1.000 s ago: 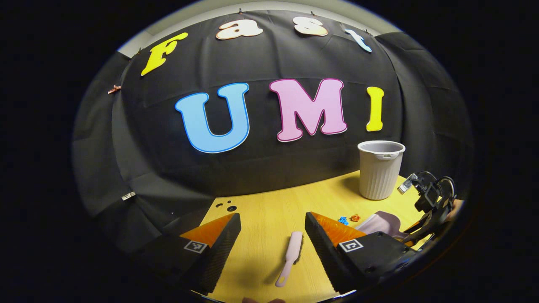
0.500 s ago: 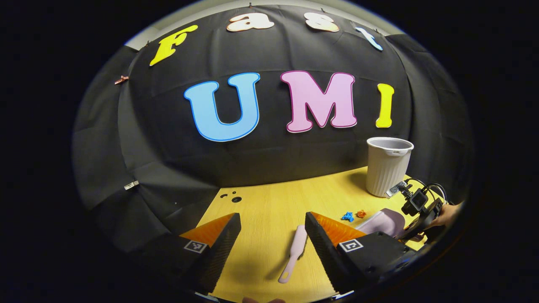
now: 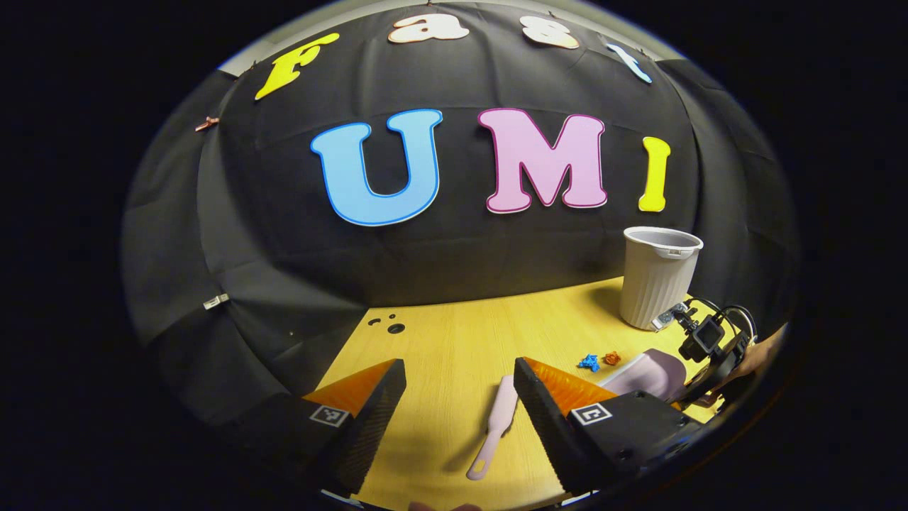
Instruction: Pick up the small broom and dustpan from the desktop, sweep the trash into the dustpan with the broom, and then empty the trash into the garbage bin.
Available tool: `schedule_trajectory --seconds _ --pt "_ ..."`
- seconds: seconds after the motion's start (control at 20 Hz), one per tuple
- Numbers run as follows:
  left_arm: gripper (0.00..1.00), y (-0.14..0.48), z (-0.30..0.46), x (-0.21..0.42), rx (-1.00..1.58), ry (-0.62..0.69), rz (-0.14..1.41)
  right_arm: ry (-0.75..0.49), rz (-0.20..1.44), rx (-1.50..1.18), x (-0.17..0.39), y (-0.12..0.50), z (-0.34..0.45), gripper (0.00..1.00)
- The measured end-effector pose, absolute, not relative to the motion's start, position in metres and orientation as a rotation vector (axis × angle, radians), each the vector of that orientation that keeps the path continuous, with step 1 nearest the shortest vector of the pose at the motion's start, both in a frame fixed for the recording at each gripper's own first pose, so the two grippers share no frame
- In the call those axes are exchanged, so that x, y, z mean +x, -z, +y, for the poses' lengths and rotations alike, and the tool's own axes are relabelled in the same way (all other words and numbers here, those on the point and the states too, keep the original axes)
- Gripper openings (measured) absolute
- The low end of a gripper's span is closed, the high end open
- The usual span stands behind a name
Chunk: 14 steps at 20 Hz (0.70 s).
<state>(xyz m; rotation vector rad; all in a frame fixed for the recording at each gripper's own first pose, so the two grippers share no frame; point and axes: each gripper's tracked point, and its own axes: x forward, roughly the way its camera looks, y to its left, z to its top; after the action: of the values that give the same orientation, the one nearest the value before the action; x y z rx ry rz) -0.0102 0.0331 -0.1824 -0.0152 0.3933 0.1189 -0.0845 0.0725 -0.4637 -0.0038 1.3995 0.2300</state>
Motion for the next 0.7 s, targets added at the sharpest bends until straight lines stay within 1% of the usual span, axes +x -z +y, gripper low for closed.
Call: schedule_trajectory --seconds 0.05,0.1,0.15,0.2,0.25,0.3,0.35,0.4,0.45,0.5,0.55,0.6,0.7 --pt "0.98 0.189 0.034 -0.011 -0.028 -0.118 0.414 -0.237 1.382 -0.009 -0.081 0.465 0.071 0.68" --pt "0.98 0.198 0.035 -0.011 -0.038 -0.118 0.437 -0.224 1.372 0.007 -0.078 0.468 0.071 0.53" --pt "0.98 0.206 0.036 -0.011 -0.045 -0.119 0.461 -0.218 1.370 0.012 -0.077 0.467 0.071 0.34" --pt "0.98 0.215 0.037 -0.010 -0.049 -0.118 0.486 -0.222 1.364 0.004 -0.076 0.467 0.072 0.42" --pt "0.98 0.224 0.038 -0.010 -0.049 -0.118 0.508 -0.230 1.354 -0.009 -0.077 0.464 0.072 0.37" --pt "0.98 0.230 0.040 -0.010 -0.050 -0.115 0.532 -0.236 1.348 -0.037 -0.078 0.464 0.069 0.36" --pt "0.98 0.239 0.038 -0.009 -0.055 -0.103 0.560 -0.244 1.338 -0.071 -0.081 0.462 0.066 0.41" --pt "0.98 0.248 0.037 -0.009 -0.058 -0.091 0.600 -0.251 1.322 -0.098 -0.082 0.459 0.063 0.31" --pt "0.98 0.261 0.036 -0.009 -0.059 -0.085 0.641 -0.264 1.302 -0.113 -0.083 0.457 0.062 0.31" --pt "0.98 0.273 0.035 -0.008 -0.059 -0.075 0.686 -0.279 1.284 -0.109 -0.083 0.451 0.061 0.40" --pt "0.98 0.286 0.030 -0.007 -0.062 -0.060 0.738 -0.296 1.268 -0.099 -0.086 0.444 0.059 0.40" --pt "0.98 0.300 0.023 -0.007 -0.069 -0.031 0.795 -0.306 1.258 -0.093 -0.090 0.436 0.056 0.36" --pt "0.96 0.327 0.013 -0.010 -0.075 0.009 0.901 -0.315 1.239 -0.092 -0.094 0.426 0.048 0.36"
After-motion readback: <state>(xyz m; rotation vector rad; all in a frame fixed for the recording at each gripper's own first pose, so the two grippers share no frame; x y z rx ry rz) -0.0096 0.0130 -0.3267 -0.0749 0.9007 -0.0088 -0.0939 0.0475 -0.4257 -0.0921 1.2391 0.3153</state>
